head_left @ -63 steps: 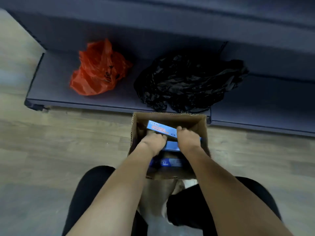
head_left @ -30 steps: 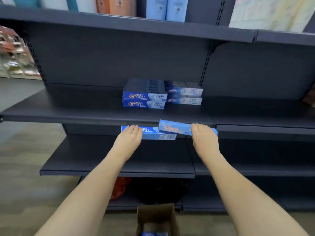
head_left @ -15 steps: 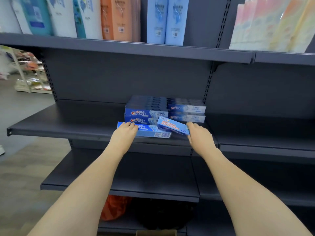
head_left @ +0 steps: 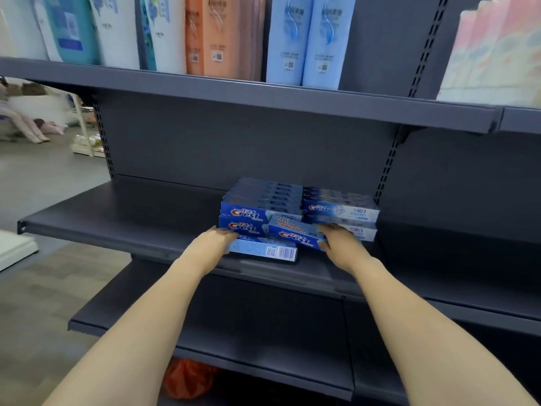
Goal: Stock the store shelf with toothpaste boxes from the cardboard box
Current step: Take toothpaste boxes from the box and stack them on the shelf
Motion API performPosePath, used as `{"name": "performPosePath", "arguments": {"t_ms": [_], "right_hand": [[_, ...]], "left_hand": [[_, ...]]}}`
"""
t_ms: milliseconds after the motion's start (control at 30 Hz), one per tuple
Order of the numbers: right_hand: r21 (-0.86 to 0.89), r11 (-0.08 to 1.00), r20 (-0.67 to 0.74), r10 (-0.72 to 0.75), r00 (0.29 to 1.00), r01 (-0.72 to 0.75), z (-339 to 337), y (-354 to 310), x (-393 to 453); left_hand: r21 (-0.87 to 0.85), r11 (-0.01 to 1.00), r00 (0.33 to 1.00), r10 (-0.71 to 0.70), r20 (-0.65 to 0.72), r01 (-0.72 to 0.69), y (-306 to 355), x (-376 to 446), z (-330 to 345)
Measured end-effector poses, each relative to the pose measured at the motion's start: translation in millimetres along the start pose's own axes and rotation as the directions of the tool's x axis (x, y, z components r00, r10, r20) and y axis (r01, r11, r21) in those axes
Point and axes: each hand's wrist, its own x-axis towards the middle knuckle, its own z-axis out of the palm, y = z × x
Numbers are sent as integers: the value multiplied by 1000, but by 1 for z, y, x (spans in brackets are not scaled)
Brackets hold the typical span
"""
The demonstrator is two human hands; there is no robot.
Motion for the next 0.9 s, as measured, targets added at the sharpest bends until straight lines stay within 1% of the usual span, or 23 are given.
{"name": "performPosePath", "arguments": {"t_ms": [67,133,233,367,433,500,733,800,900], "right_hand": [[14,1000,75,-3,997,2,2,0,6],[35,999,154,0,988,-6,6,0,11],[114,992,195,28,981,-51,7,3,18],[178,976,270,74,960,-125,-3,4,26],[240,957,241,103,965,-163,-11,3,28],[285,942,193,125,973,-177,-21,2,28],[245,948,144,170,975,-202,-36,-1,25],[233,954,91,173,981,-190,-33,-1,26],[232,956,-30,189,981,-178,-27,-4,30]], "left_hand": [[-6,1000,999,8,46,-8,-5,0,1],[13,999,998,41,44,-42,-11,2,4],[34,991,991,125,36,-127,-18,6,5],[5,976,976,216,-6,-216,-32,15,7],[-11,973,973,232,-8,-232,-35,21,6],[-8,969,969,248,22,-248,-35,25,3],[-8,951,950,309,45,-309,-24,41,6],[39,942,943,332,26,-332,-25,46,5],[43,929,929,370,-19,-369,-28,49,4]]}}
